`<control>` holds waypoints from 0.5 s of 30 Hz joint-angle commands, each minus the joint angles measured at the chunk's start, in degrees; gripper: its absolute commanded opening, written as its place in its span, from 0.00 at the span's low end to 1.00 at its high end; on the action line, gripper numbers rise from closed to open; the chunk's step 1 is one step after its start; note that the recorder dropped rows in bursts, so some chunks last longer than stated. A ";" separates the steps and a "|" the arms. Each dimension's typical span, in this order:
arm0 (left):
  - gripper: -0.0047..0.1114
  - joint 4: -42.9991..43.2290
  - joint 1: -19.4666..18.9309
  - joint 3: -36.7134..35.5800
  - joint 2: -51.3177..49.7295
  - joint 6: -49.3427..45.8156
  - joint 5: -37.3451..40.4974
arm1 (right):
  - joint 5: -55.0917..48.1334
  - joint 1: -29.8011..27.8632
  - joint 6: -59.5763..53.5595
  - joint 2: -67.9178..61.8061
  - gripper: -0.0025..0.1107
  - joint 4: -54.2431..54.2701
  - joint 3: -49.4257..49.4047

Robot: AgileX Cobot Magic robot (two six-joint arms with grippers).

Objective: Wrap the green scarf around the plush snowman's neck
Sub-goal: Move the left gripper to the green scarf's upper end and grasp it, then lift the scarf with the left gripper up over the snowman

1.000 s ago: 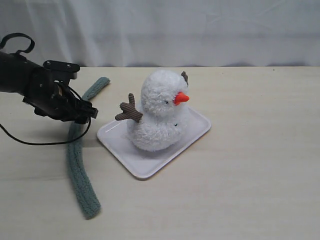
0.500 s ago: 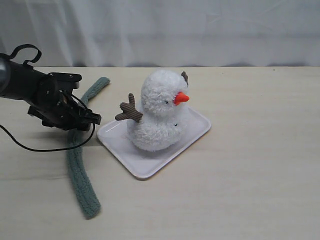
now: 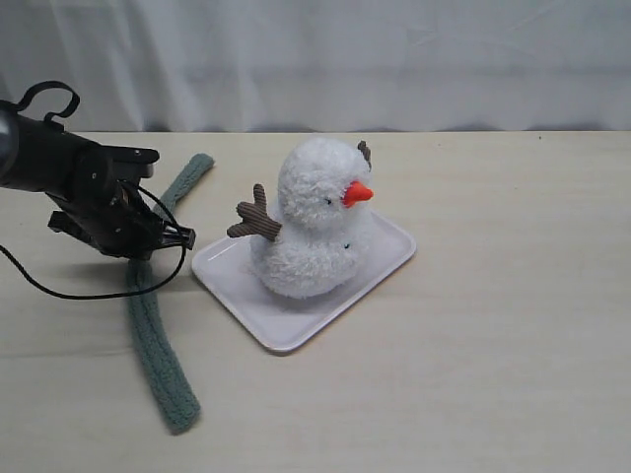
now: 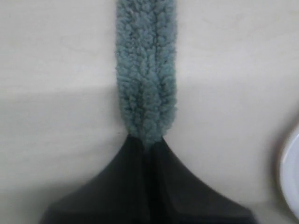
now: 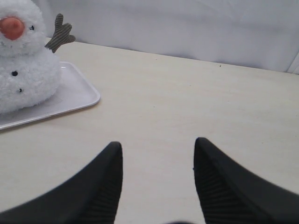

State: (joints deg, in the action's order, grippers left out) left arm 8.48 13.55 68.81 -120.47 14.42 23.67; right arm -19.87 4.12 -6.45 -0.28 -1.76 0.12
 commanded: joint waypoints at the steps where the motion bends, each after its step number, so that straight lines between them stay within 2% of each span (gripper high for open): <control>1: 0.04 -0.68 0.45 -0.66 -0.15 -1.00 4.70 | 0.25 -0.10 0.01 0.28 0.43 -0.42 -0.12; 8: 0.04 -0.31 1.94 -0.66 4.73 -1.05 3.11 | 0.25 -0.10 0.01 0.28 0.43 -0.42 -0.12; 13: 0.04 0.09 6.21 -0.66 9.99 -1.15 -0.82 | 0.25 -0.10 0.01 0.28 0.43 -0.42 -0.12; 15: 0.04 3.03 8.82 -0.66 12.48 -1.15 -2.43 | 0.25 -0.10 0.01 0.28 0.43 -0.42 -0.12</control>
State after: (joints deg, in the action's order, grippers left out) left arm 9.24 19.52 68.18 -111.27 13.45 23.83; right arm -19.87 4.12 -6.45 -0.28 -1.76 0.12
